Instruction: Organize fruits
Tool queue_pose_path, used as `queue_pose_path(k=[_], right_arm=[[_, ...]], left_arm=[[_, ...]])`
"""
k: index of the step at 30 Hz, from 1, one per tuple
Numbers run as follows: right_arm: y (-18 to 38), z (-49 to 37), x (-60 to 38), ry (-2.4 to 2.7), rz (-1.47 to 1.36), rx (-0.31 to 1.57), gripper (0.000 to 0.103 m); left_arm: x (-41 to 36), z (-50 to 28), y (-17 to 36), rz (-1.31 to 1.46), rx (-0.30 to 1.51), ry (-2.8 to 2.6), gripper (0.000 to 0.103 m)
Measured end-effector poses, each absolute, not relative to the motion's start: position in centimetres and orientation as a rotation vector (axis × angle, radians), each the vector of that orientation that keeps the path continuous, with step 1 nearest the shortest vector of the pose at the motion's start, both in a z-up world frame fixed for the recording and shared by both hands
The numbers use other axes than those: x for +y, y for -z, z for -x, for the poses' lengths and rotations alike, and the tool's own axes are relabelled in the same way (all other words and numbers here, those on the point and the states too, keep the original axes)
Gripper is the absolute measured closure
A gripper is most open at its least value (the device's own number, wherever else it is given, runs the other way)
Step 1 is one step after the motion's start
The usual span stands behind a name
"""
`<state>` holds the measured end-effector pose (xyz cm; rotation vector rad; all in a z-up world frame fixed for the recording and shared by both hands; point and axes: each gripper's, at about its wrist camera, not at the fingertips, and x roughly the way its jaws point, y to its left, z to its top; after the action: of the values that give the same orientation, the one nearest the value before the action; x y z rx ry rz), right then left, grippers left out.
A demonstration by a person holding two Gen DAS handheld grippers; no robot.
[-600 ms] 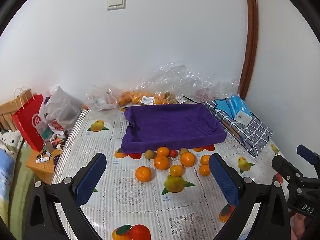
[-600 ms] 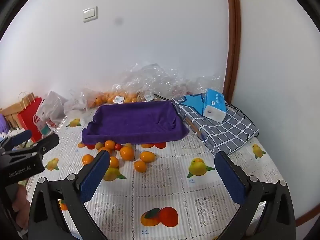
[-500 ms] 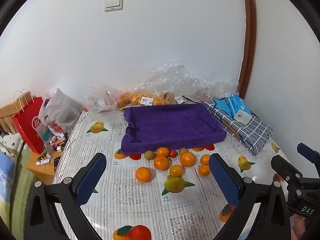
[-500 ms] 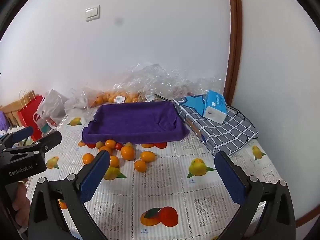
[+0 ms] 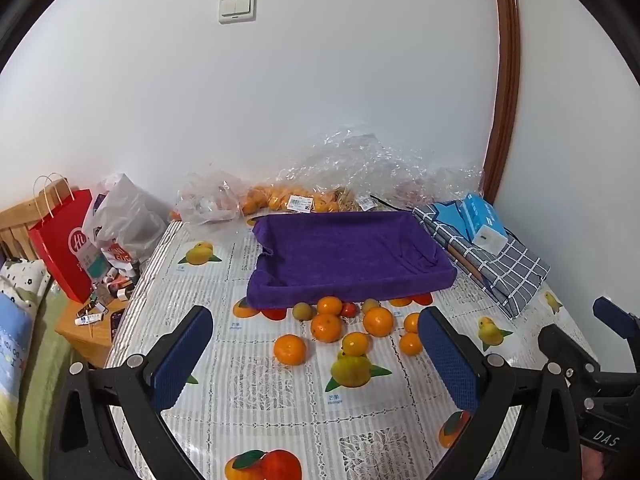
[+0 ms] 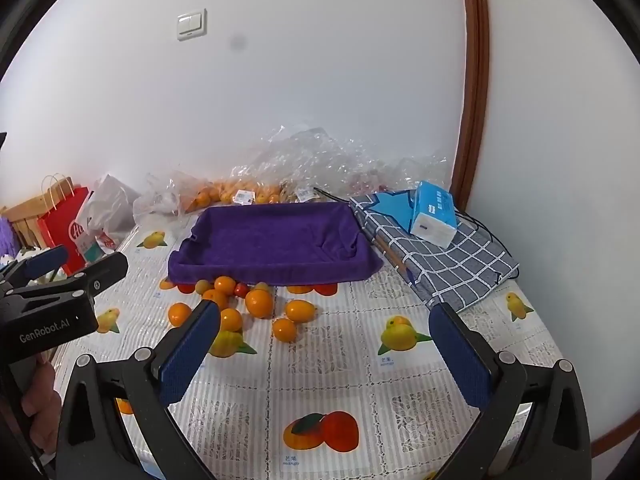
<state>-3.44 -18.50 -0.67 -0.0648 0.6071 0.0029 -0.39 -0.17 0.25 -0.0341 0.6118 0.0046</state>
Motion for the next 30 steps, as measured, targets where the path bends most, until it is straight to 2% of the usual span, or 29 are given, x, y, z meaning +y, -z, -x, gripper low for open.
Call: queue_pose_path(k=[30], right_arm=[[0.44, 3.69, -17.80, -0.020, 0.083, 0.593, 0.000]], left_arm=[[-0.40, 0.19, -0.63, 0.042, 0.614, 0.007, 0.000]])
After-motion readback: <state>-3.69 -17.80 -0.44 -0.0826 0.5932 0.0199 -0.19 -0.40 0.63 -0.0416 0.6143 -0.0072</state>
